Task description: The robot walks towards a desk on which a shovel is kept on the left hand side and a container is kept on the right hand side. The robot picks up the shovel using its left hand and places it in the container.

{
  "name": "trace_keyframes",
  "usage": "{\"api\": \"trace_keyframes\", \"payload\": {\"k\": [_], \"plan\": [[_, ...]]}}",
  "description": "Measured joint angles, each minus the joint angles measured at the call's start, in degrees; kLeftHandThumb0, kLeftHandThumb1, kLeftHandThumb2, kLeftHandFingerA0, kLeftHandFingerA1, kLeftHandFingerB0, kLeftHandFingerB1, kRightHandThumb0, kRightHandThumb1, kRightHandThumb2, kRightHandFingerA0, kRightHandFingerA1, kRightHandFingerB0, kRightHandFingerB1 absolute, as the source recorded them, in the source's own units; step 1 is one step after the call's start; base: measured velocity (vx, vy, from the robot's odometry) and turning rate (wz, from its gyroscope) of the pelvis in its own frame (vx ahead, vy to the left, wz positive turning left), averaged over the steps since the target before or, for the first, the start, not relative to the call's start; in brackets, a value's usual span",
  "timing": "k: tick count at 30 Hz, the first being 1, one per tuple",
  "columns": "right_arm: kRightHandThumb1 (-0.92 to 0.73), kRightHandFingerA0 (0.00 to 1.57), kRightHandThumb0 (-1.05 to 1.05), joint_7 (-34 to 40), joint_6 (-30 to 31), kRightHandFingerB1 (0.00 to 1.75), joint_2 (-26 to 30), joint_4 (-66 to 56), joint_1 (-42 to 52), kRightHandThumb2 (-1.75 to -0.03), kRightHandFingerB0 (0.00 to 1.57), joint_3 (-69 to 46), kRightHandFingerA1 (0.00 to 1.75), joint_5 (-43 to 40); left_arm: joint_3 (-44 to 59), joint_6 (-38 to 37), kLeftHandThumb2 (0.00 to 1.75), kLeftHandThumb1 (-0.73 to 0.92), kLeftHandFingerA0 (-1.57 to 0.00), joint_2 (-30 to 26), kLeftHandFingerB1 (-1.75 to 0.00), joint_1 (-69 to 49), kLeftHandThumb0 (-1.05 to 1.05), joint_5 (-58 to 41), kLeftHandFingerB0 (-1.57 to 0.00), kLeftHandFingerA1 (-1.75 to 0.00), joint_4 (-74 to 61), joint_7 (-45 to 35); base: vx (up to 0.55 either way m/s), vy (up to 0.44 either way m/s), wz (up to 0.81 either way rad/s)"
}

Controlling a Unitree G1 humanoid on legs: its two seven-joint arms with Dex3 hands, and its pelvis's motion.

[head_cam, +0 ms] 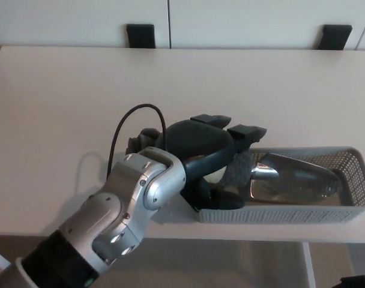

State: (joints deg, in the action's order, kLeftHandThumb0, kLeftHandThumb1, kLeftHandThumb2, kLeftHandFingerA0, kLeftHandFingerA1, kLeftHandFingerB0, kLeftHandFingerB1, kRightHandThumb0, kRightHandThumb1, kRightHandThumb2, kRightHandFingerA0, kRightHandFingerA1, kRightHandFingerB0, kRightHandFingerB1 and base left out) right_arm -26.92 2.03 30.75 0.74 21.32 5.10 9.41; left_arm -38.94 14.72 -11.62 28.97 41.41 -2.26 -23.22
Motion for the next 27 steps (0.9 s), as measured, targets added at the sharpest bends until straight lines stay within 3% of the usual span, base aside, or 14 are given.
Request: {"api": "trace_keyframes", "payload": {"k": [6,7,8,9,16,18,19,20,21,22,24,25,26,27], "plan": [[-0.64,0.64,-0.32,-0.09,0.16,0.44,0.02,-0.04,-0.03,-0.58,0.55,0.02,0.51,0.0,4.68,-0.03,1.04,0.66,0.0,-0.38,-0.11,-1.32,-0.99,-1.87,0.0,0.0,-10.27,-1.66,0.0,0.0,0.0],[-0.64,0.65,-0.32,-0.09,0.19,0.44,0.02,-0.04,-0.03,-0.58,0.55,0.04,0.51,0.01,6.08,-0.06,0.64,0.76,0.0,-0.46,-0.21,-1.73,-0.92,-2.54,0.0,-0.03,-12.81,-1.85,0.0,0.0,0.0],[-0.64,0.66,-0.32,-0.09,0.2,0.44,0.02,-0.04,-0.03,-0.58,0.55,0.05,0.51,0.01,6.69,-0.05,0.85,0.58,0.0,-0.55,-0.19,-1.98,-0.91,-2.86,0.0,0.0,-14.1,-1.97,0.0,0.0,0.0],[-0.64,0.65,-0.32,-0.09,0.21,0.44,0.02,-0.04,-0.02,-0.58,0.55,0.06,0.52,0.02,7.73,-0.05,1.02,0.59,0.0,-0.65,-0.19,-2.48,-0.89,-3.53,0.0,-0.08,-16.37,-2.24,0.0,0.0,0.0],[-0.65,0.66,-0.35,-0.09,0.26,0.44,0.0,-0.03,-0.01,-0.59,0.54,0.28,0.53,0.02,13.15,0.08,0.95,0.54,0.0,-1.12,-0.4,-6.34,-0.83,-8.74,-0.16,-0.18,-27.08,-4.61,0.0,0.0,0.0],[-0.65,0.66,-0.33,-0.09,0.26,0.44,0.0,-0.03,0.0,-0.59,0.55,0.34,0.51,0.02,14.1,0.09,0.81,0.46,-0.06,-1.2,-0.41,-7.21,-0.74,-10.11,-0.12,-0.32,-28.3,-5.11,0.0,0.0,0.0],[-0.65,0.66,-0.35,-0.09,0.27,0.44,0.0,-0.03,0.0,-0.59,0.56,0.4,0.51,0.02,14.79,0.09,0.87,0.27,0.0,-1.33,-0.47,-8.04,-0.35,-11.31,0.0,-0.5,-29.04,-5.52,0.0,0.0,0.0],[-0.65,0.67,-0.36,-0.09,0.27,0.44,0.0,-0.03,0.0,-0.58,0.55,0.46,0.52,0.02,15.23,0.09,0.88,0.26,0.0,-1.5,-0.47,-8.71,-0.37,-12.15,0.0,-0.5,-29.49,-5.85,0.0,0.0,0.0],[-0.65,0.69,-0.38,-0.09,0.27,0.44,0.0,-0.02,0.0,-0.58,0.55,0.54,0.54,0.02,15.67,0.09,0.84,0.47,-0.05,-1.84,-0.42,-9.63,-0.79,-13.1,-0.12,-0.34,-29.97,-6.18,0.0,0.0,0.0],[-0.63,0.68,-0.38,-0.09,0.27,0.44,0.0,0.0,0.01,-0.58,0.55,0.61,0.53,0.03,16.17,0.09,0.59,0.56,-0.15,-2.29,-0.3,-10.85,-0.76,-14.16,-0.2,-0.27,-30.48,-6.65,0.0,0.0,0.0],[-0.62,0.68,-0.36,-0.09,0.27,0.44,-0.01,0.04,0.0,-0.58,0.56,0.7,0.52,0.02,16.97,0.09,0.58,0.54,-0.22,-2.9,-0.29,-12.87,-0.76,-15.82,-0.26,-0.29,-31.12,-7.46,0.0,0.0,0.0],[-0.63,0.69,-0.34,-0.09,0.27,0.44,-0.01,0.06,0.0,-0.58,0.56,0.74,0.52,0.02,17.23,0.09,0.8,0.45,-0.14,-3.18,-0.39,-13.5,-0.77,-16.3,-0.18,-0.39,-31.31,-7.7,0.0,0.0,0.0],[-0.63,0.69,-0.34,-0.09,0.27,0.44,-0.01,0.11,0.0,-0.58,0.56,0.82,0.52,0.02,17.76,0.09,0.8,0.45,-0.14,-3.87,-0.39,-15.11,-0.77,-17.47,-0.18,-0.39,-31.63,-8.34,0.0,0.0,0.0],[-0.63,0.68,-0.33,-0.09,0.27,0.44,-0.01,0.13,-0.01,-0.58,0.56,0.89,0.52,0.02,18.33,0.09,0.58,0.57,-0.16,-4.5,-0.3,-16.86,-0.73,-18.56,-0.22,-0.27,-31.95,-8.99,0.0,0.0,0.0]]}}
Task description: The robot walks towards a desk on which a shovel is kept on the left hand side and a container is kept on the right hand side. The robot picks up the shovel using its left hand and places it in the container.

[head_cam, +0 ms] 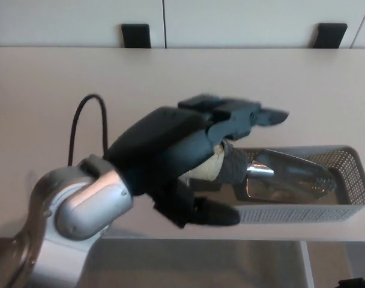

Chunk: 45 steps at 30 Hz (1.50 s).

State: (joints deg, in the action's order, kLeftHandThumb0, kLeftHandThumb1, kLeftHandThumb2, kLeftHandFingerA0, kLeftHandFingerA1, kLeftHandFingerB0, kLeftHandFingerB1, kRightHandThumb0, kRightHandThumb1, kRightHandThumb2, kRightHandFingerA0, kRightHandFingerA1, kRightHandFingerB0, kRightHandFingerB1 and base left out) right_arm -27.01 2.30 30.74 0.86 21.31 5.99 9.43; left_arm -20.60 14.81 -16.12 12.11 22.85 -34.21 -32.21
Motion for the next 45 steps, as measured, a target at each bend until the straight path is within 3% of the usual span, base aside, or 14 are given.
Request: {"api": "trace_keyframes", "payload": {"k": [9,10,13,16,18,20,22,23,28,29,30,40,41,45], "plan": [[-0.62,0.66,-0.33,0.0,0.0,0.44,-0.01,0.24,0.03,-0.58,0.56,0.27,0.51,0.0,6.84,0.42,0.59,0.56,-0.29,-5.49,-0.3,-13.45,-0.87,-8.32,-0.32,-0.31,-1.16,-5.65,0.0,0.0,0.0],[-0.62,0.66,-0.32,0.0,0.01,0.44,-0.01,0.29,0.07,-0.58,0.56,0.3,0.52,0.0,8.32,0.5,0.94,0.54,-0.3,-6.42,-0.38,-15.56,-1.02,-9.51,-0.32,-0.39,-1.16,-6.63,0.0,0.0,0.0],[-0.63,0.66,-0.31,0.0,0.01,0.44,-0.01,0.5,0.17,-0.58,0.56,0.35,0.52,0.0,11.4,0.81,0.96,0.54,-0.35,-7.75,-0.36,-19.55,-1.03,-11.8,-0.29,-0.41,-1.17,-8.61,0.0,0.0,0.0],[-0.62,0.65,-0.31,0.01,0.01,0.44,-0.01,0.8,0.3,-0.58,0.56,0.39,0.51,0.0,15.28,1.03,0.93,0.44,-0.42,-9.15,-0.38,-24.2,-0.86,-14.61,-0.26,-0.48,-1.16,-10.92,0.0,0.0,0.0],[-0.62,0.66,-0.31,0.01,0.01,0.44,-0.01,0.93,0.39,-0.58,0.56,0.41,0.51,0.0,18.06,1.03,0.58,0.54,-0.36,-9.81,-0.31,-27.32,-0.87,-16.52,-0.34,-0.33,-1.16,-12.55,0.0,0.0,0.0],[-0.63,0.65,-0.3,0.01,0.01,0.44,-0.02,1.0,0.44,-0.58,0.55,0.42,0.51,0.0,20.76,1.04,0.9,0.44,-0.37,-10.61,-0.38,-30.16,-0.81,-18.33,-0.21,-0.49,-1.13,-14.06,0.0,0.0,0.0],[-0.63,0.64,-0.32,0.01,0.01,0.44,-0.02,1.05,0.47,-0.58,0.55,0.43,0.51,0.01,23.06,1.04,0.85,0.4,-0.34,-11.22,-0.41,-32.71,-0.68,-19.9,-0.2,-0.51,-1.11,-15.43,0.0,0.0,0.0],[-0.63,0.64,-0.33,0.01,0.01,0.44,-0.02,1.09,0.49,-0.58,0.55,0.43,0.5,0.01,24.42,1.04,0.56,0.51,-0.32,-11.43,-0.3,-34.33,-0.65,-20.82,-0.31,-0.36,-1.09,-16.27,0.0,0.0,0.0],[-0.64,0.65,-0.33,0.02,0.01,0.44,-0.02,1.42,0.63,-0.58,0.55,0.44,0.51,0.01,29.26,1.02,0.58,0.57,-0.32,-12.14,-0.31,-41.34,-0.75,-24.91,-0.29,-0.34,-0.37,-20.7,0.0,0.0,0.0],[-0.63,0.66,-0.33,0.02,0.01,0.44,-0.01,1.53,0.66,-0.58,0.56,0.44,0.51,0.02,30.06,0.99,0.81,0.46,-0.29,-12.36,-0.4,-42.76,-0.76,-25.58,-0.25,-0.45,0.06,-21.58,0.0,0.0,0.0],[-0.63,0.66,-0.33,0.02,0.01,0.44,-0.01,1.66,0.71,-0.58,0.56,0.44,0.52,0.03,30.8,0.95,0.59,0.59,-0.34,-12.62,-0.3,-44.23,-0.73,-26.24,-0.29,-0.37,0.69,-22.48,0.0,0.0,0.0],[-0.64,0.65,-0.34,0.17,0.0,0.44,-0.02,3.59,1.7,-0.58,0.55,0.52,0.51,0.15,32.41,-3.09,0.8,0.49,-0.26,-12.55,-0.44,-55.4,-0.64,-27.77,-0.23,-0.51,18.05,-25.35,0.0,0.0,0.0],[-0.63,0.67,-0.34,0.17,-0.01,0.44,-0.02,3.63,1.77,-0.58,0.55,0.55,0.52,0.16,32.06,-3.45,0.57,0.6,-0.3,-12.34,-0.32,-55.54,-0.6,-27.33,-0.27,-0.43,19.62,-24.61,0.0,0.0,0.0],[-0.62,0.66,-0.33,0.21,-0.01,0.44,-0.02,3.74,1.98,-0.58,0.56,0.59,0.52,0.21,30.23,-5.06,0.59,0.63,-0.23,-11.88,-0.33,-55.52,-0.61,-24.99,-0.24,-0.44,25.83,-20.94,0.0,0.0,0.0]]}}
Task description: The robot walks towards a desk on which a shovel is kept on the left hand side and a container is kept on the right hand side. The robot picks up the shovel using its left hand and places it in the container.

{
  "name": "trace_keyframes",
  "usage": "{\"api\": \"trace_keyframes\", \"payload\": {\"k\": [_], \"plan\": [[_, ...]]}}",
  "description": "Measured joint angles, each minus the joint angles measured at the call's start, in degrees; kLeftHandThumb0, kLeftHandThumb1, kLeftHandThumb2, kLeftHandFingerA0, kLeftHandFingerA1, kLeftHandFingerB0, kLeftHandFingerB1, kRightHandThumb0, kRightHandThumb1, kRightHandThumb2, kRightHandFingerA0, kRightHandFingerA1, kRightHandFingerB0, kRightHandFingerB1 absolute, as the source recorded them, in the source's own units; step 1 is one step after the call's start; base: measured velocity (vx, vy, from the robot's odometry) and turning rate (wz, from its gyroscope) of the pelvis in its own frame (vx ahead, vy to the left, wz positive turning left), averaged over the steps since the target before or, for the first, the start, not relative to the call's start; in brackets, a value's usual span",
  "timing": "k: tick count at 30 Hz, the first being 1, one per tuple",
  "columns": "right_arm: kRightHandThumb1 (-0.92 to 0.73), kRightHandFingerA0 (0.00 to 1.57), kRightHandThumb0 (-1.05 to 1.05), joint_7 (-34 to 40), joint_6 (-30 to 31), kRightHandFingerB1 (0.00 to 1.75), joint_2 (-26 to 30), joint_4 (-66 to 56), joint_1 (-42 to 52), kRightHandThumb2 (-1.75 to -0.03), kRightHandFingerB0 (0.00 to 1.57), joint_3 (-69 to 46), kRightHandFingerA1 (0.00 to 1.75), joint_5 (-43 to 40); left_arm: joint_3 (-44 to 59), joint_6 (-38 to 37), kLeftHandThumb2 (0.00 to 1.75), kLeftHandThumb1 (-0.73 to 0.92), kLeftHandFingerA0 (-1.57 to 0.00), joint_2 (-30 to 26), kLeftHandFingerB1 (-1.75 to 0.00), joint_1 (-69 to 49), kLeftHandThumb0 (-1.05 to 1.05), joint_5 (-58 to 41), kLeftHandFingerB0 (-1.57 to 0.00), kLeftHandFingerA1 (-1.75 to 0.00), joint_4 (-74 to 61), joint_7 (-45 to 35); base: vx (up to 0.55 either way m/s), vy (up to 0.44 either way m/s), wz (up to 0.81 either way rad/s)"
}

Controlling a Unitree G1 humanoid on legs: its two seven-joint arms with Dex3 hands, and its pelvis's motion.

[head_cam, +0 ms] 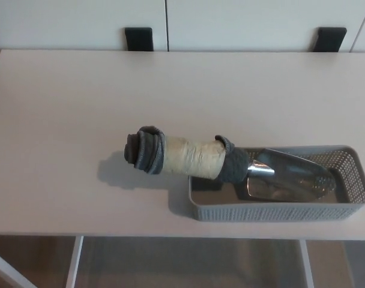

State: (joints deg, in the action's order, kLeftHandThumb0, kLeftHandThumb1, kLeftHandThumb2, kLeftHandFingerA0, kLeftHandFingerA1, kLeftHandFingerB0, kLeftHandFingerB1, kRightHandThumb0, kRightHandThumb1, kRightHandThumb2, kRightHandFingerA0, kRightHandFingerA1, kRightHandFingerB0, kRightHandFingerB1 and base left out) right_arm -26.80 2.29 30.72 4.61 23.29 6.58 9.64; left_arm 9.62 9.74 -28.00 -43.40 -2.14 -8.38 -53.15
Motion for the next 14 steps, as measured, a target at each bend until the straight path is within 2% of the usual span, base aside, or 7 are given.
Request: {"api": "trace_keyframes", "payload": {"k": [3,14], "plan": [[-0.64,0.65,-0.33,0.05,0.0,0.44,0.0,0.02,0.2,-0.58,0.55,0.01,0.52,0.04,-0.7,-1.05,0.59,0.63,-0.15,0.1,-0.32,0.04,-0.6,1.67,-0.2,-0.42,3.38,2.75,0.0,0.0,0.0],[-0.63,0.66,-0.32,0.59,0.0,0.44,-0.03,0.0,2.13,-0.58,0.54,0.08,0.52,0.07,-0.96,-4.25,0.6,0.66,-0.21,0.17,-0.36,-0.04,-0.63,6.5,-0.23,-0.48,13.15,12.51,0.0,0.0,0.0]]}}
